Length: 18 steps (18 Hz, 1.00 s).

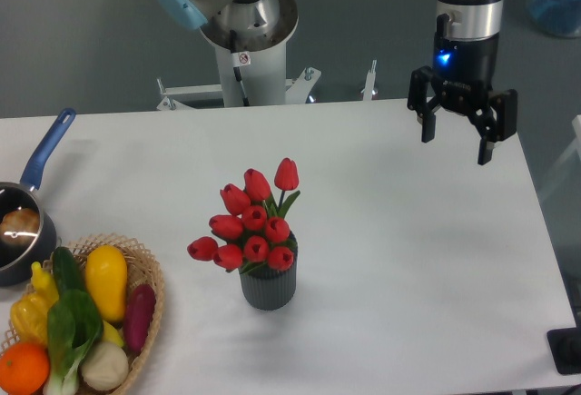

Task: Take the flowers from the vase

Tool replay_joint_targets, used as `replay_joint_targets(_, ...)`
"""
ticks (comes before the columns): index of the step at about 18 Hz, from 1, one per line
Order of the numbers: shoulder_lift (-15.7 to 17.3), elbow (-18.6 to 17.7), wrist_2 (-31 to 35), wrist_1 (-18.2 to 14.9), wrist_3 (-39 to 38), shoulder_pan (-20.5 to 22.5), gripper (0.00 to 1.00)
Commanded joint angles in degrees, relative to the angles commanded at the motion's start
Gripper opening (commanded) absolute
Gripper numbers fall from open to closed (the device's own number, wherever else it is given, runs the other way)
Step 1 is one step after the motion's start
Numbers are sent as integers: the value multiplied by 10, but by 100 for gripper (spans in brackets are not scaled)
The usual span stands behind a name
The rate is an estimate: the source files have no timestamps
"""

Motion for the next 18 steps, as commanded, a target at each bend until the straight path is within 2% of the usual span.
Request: replay_joint_targets(18,-3,-20,-3,1,0,-9,100)
